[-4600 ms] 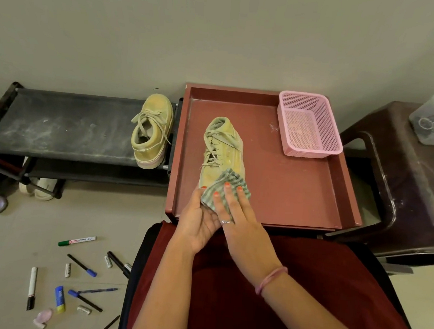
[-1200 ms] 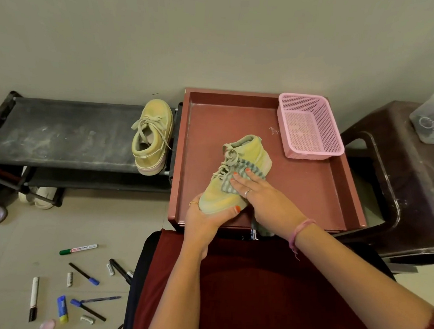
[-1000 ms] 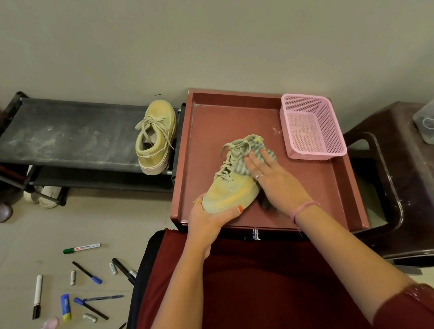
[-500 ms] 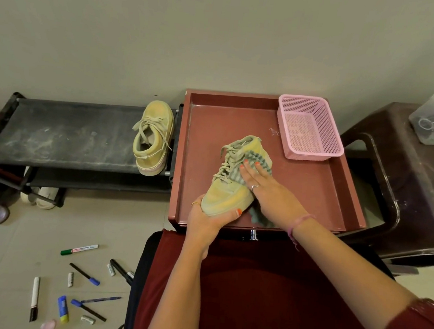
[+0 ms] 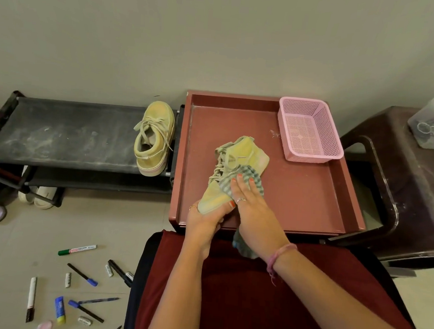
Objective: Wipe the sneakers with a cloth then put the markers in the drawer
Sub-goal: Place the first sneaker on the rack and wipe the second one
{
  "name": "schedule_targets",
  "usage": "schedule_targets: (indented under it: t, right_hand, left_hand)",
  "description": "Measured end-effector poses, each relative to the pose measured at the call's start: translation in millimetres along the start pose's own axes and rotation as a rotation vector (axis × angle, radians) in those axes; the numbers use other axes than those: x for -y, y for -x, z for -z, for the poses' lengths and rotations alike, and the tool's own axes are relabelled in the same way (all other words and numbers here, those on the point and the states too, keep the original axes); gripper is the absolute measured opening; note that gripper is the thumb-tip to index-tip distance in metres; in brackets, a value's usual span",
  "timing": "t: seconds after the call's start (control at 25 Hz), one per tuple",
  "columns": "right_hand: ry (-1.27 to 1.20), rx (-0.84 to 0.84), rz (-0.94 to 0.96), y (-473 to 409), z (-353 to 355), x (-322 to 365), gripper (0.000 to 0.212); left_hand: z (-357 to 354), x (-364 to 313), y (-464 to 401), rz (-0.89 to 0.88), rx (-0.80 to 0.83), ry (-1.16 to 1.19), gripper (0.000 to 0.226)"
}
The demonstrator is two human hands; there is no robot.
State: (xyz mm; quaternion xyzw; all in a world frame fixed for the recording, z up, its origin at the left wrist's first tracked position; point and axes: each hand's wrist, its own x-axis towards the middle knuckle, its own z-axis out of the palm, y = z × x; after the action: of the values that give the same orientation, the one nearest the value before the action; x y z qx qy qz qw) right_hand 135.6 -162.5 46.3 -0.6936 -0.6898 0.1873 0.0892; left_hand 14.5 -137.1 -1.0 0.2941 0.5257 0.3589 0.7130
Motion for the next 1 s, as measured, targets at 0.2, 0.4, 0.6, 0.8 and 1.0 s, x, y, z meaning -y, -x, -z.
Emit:
schedule_targets:
  t: [0.2,0.4,0.6,0.8,1.0]
  right_hand:
    - [-0.003,-0.038,-0.192,-46,1,-30,0.075]
    - [-0.073,0.043,-0.267,-59,10,-25,0.075]
    - [-0.194,0.062,-0.165,-2,1,6,0.087]
    - [-0.066,0.007,-0.26,-45,5,-23,0.077]
    - [-0.03,0.023,-0.276,-63,3,-30,0.073]
  left_hand:
    - [0,-1,3,0.007,0.014,0.005,0.023]
    - [0,-1,0,0.053,-0.017,0.046,0.018]
    - [2,0,-4,0.114,-0.044,0.127,0.015]
    - [-2,-1,2,0.124,-0.035,0.125,0.023]
    - [-3,0,1,0.164,-0.08,0.193,0.029]
